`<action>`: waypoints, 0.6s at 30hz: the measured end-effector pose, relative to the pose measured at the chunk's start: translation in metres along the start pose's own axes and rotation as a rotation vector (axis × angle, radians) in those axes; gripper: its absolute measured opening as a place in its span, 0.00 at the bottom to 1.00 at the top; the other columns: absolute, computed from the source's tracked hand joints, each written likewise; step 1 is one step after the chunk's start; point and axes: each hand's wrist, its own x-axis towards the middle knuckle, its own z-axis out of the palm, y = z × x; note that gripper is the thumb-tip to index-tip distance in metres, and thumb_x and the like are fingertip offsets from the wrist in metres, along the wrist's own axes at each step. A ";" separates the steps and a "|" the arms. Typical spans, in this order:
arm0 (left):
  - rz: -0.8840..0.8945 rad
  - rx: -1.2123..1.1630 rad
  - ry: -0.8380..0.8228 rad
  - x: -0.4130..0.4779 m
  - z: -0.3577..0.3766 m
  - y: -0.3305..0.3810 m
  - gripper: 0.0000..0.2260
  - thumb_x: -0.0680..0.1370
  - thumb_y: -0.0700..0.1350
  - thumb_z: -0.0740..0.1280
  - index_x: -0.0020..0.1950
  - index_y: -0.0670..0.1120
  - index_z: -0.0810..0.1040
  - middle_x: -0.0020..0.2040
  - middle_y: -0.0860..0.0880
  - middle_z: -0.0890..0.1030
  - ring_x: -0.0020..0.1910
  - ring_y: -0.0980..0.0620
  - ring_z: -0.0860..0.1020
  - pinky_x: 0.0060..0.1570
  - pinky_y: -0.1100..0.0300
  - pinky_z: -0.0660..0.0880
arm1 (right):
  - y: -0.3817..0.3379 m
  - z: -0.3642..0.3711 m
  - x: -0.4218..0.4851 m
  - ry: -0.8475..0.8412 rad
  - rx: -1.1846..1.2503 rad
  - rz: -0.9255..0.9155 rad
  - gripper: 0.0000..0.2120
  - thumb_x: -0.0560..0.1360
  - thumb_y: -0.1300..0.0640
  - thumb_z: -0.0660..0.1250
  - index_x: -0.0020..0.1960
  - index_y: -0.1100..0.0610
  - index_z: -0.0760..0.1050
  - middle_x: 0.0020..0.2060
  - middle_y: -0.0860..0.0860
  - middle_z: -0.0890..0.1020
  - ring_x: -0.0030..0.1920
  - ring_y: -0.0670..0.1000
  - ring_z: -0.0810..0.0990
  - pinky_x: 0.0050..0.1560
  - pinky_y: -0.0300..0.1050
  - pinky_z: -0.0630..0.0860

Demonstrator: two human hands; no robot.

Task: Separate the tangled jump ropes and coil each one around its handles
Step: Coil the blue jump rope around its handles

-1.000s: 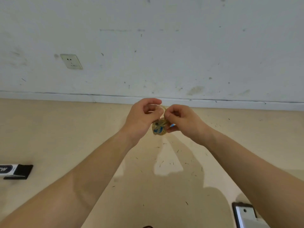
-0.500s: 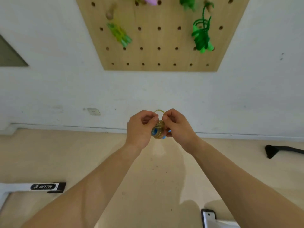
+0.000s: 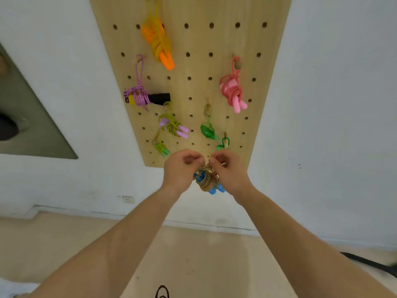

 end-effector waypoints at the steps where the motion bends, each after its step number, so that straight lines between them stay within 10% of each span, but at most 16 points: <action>1: 0.011 -0.026 0.029 0.003 0.001 0.012 0.06 0.75 0.40 0.73 0.41 0.51 0.83 0.40 0.53 0.85 0.41 0.58 0.83 0.43 0.67 0.78 | -0.011 -0.007 0.005 -0.003 -0.007 -0.024 0.03 0.78 0.59 0.67 0.45 0.54 0.77 0.39 0.48 0.78 0.42 0.48 0.76 0.47 0.44 0.75; 18: 0.209 -0.034 0.107 0.113 -0.026 0.122 0.05 0.81 0.46 0.66 0.50 0.45 0.78 0.41 0.52 0.84 0.38 0.60 0.81 0.44 0.58 0.77 | -0.127 -0.007 0.102 0.315 -0.213 -0.294 0.03 0.81 0.55 0.63 0.50 0.53 0.74 0.40 0.48 0.79 0.40 0.44 0.77 0.36 0.33 0.67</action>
